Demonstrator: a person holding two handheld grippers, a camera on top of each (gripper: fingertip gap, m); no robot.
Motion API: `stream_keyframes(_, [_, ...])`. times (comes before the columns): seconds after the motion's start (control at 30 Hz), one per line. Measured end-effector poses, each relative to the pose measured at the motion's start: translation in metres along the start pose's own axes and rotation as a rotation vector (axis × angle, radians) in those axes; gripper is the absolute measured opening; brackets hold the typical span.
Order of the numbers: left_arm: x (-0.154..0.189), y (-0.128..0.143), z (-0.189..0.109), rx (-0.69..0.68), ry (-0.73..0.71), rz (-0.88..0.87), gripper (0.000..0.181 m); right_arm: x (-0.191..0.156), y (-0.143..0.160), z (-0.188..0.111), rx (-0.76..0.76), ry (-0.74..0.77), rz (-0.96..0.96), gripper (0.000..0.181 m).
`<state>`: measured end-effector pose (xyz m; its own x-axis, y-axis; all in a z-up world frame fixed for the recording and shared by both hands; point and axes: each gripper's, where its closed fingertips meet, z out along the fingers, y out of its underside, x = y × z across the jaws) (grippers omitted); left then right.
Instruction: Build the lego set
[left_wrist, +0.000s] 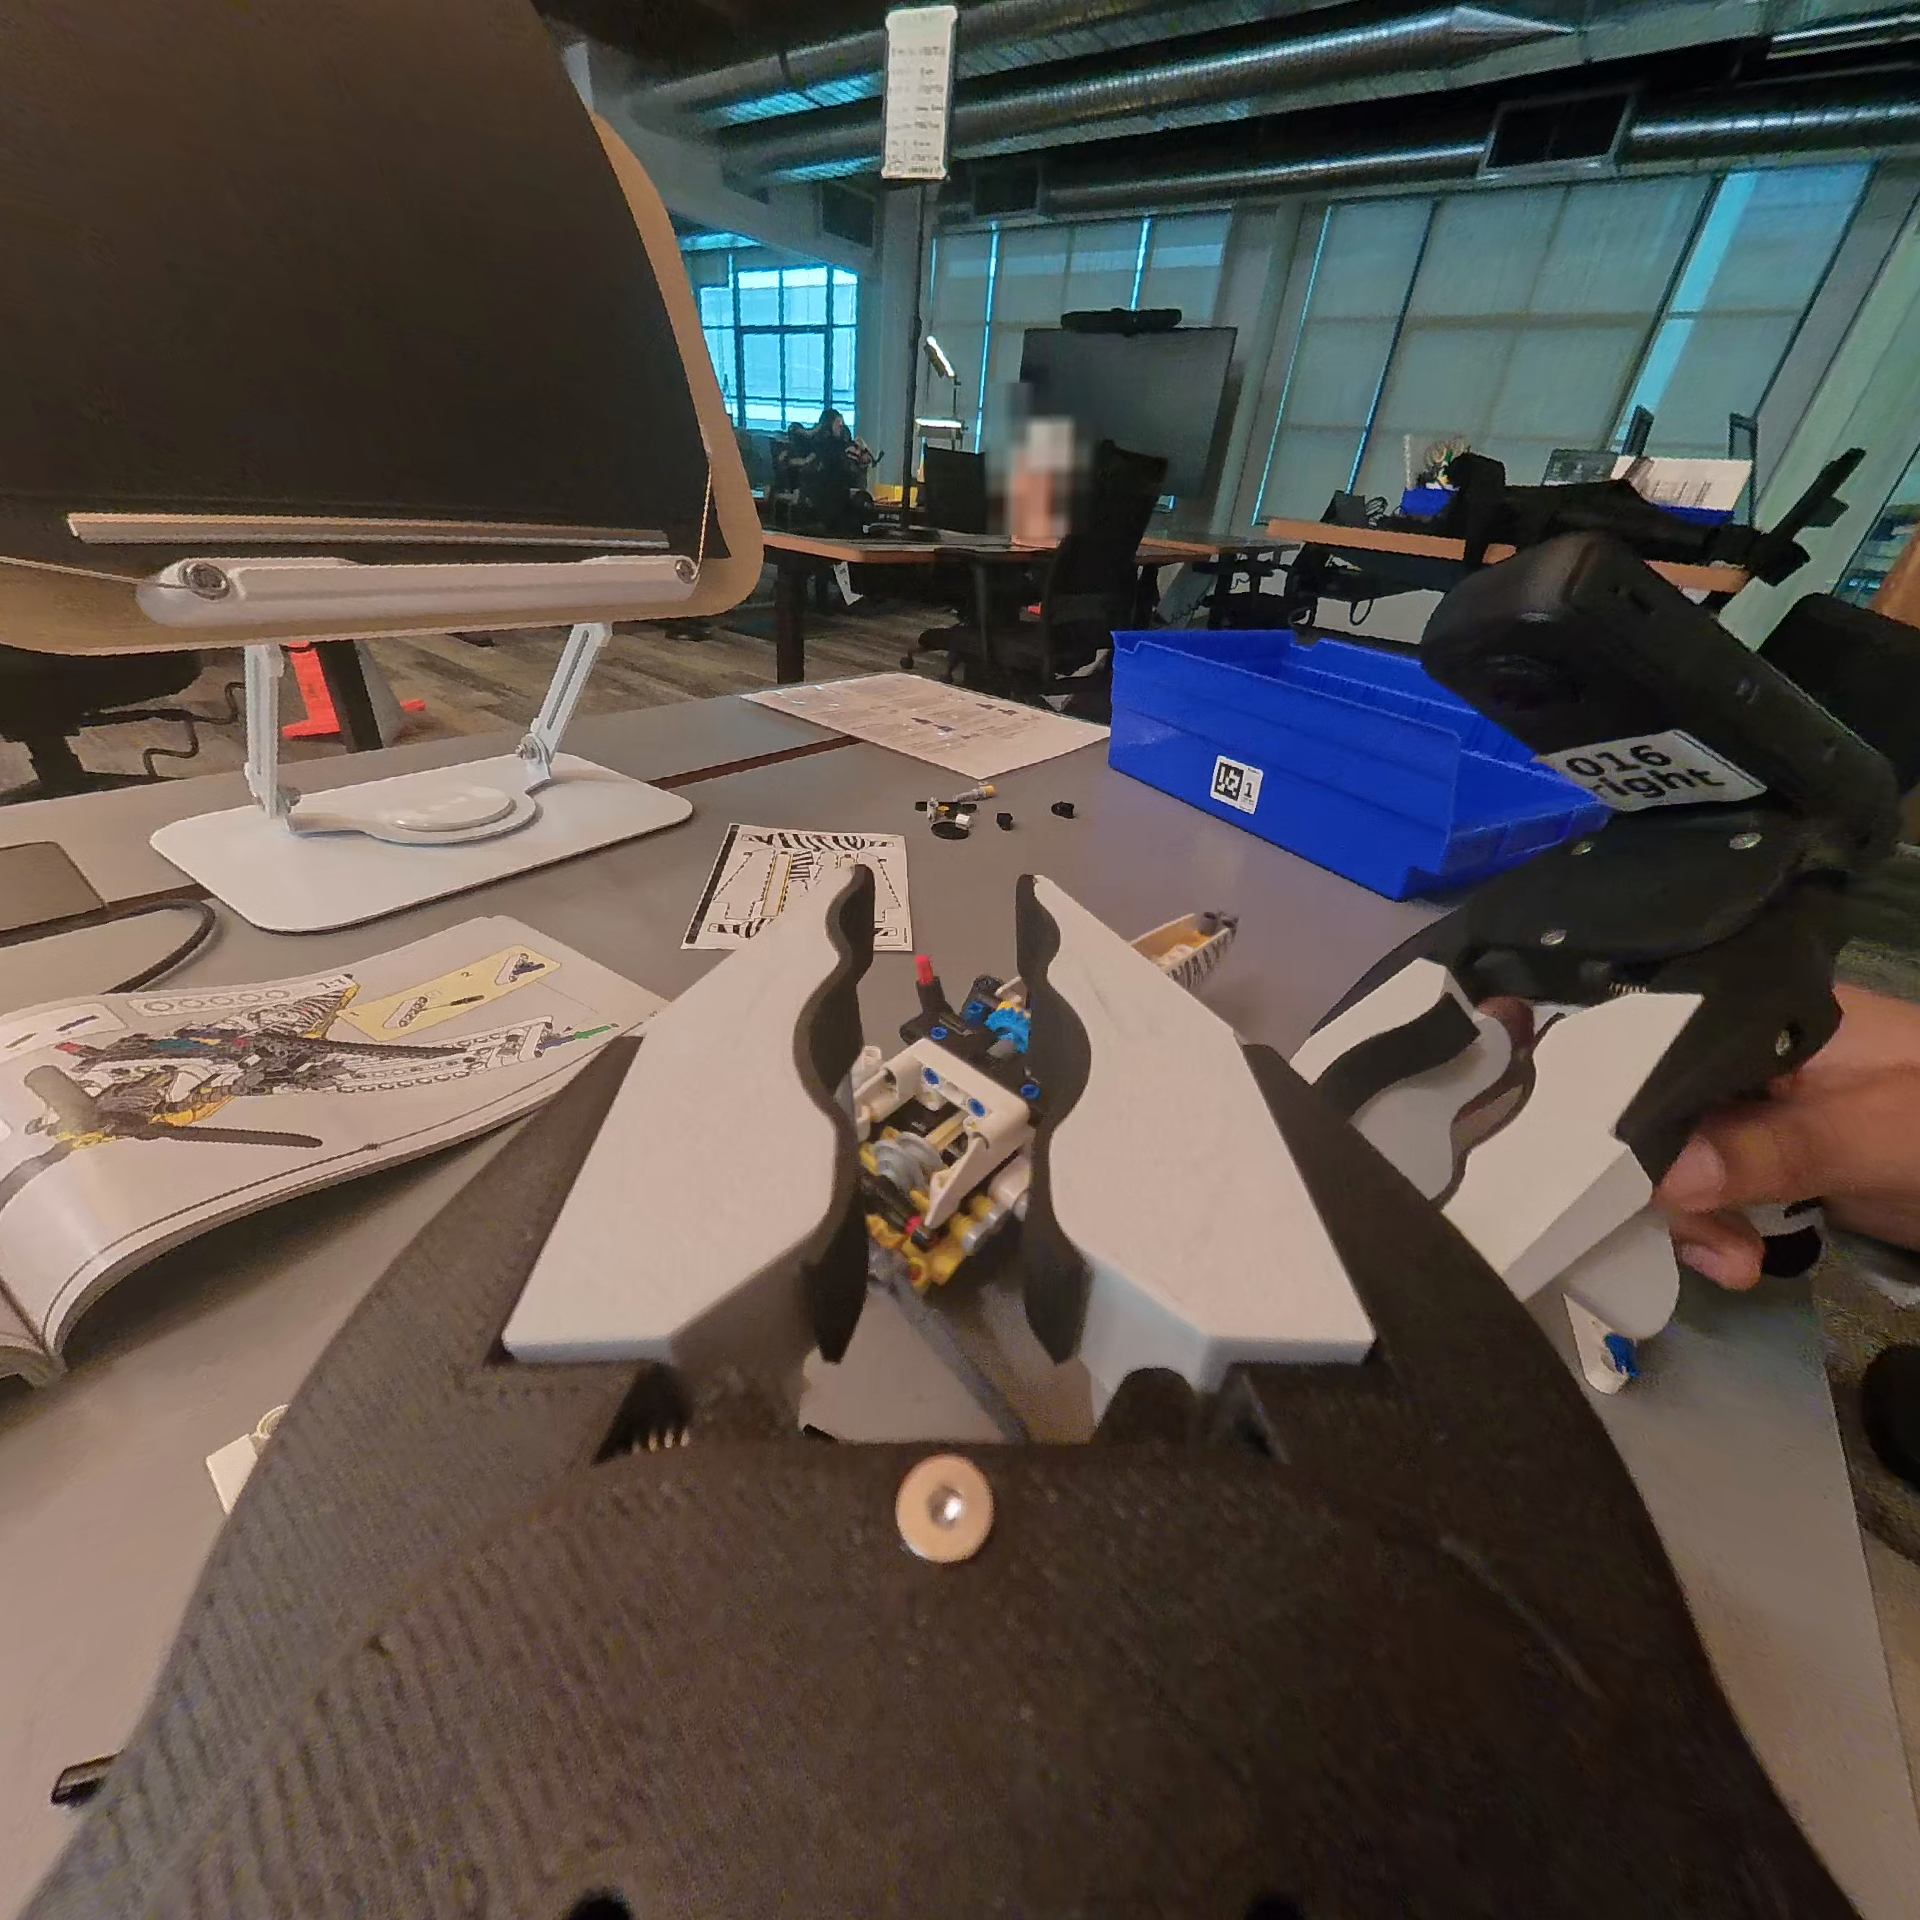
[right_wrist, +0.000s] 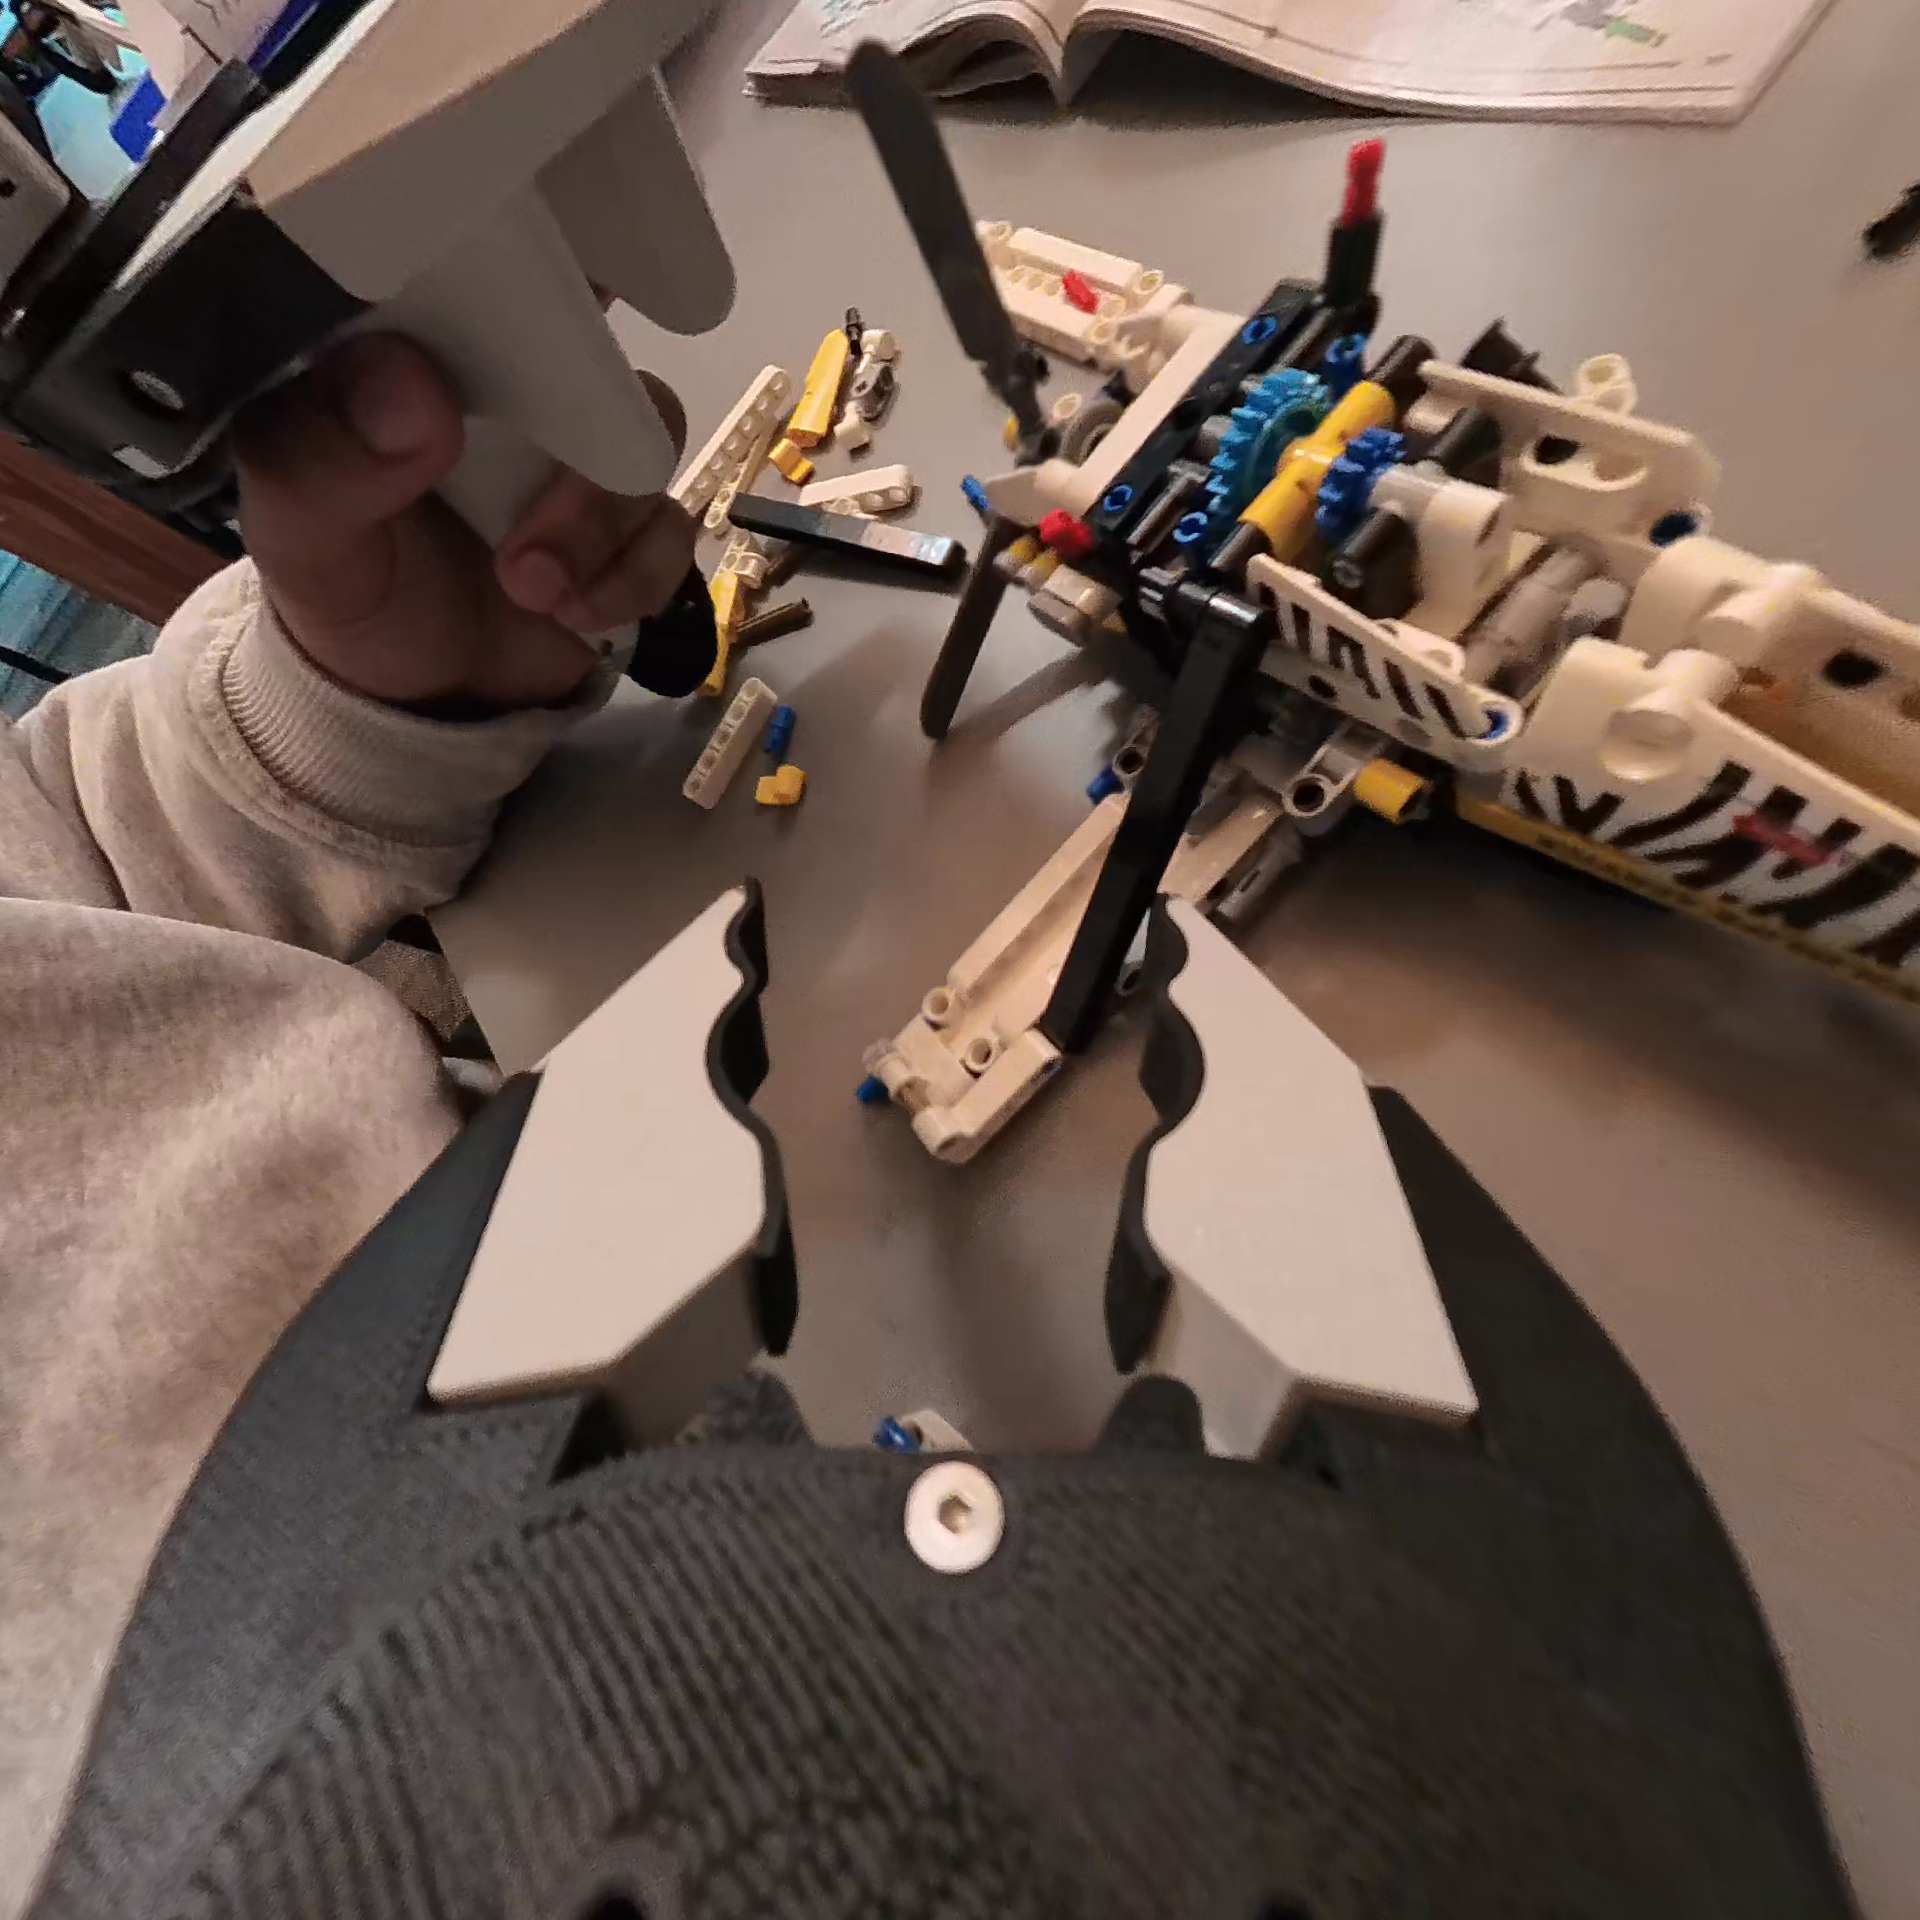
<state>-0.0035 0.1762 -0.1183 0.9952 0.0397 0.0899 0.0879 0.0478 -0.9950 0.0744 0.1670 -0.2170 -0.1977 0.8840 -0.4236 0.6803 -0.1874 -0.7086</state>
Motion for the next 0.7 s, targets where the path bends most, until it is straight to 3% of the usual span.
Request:
stream_keyframes(0.47, [0.000, 0.002, 0.001, -0.012, 0.004, -0.005, 0.025, 0.003, -0.009, -0.001, 0.055, 0.028, -0.001, 0.068])
stream_keyframes(0.7, [0.000, 0.003, 0.001, -0.015, 0.004, -0.007, 0.025, 0.023, -0.002, 0.007, -0.013, 0.248, -0.142, 0.055])
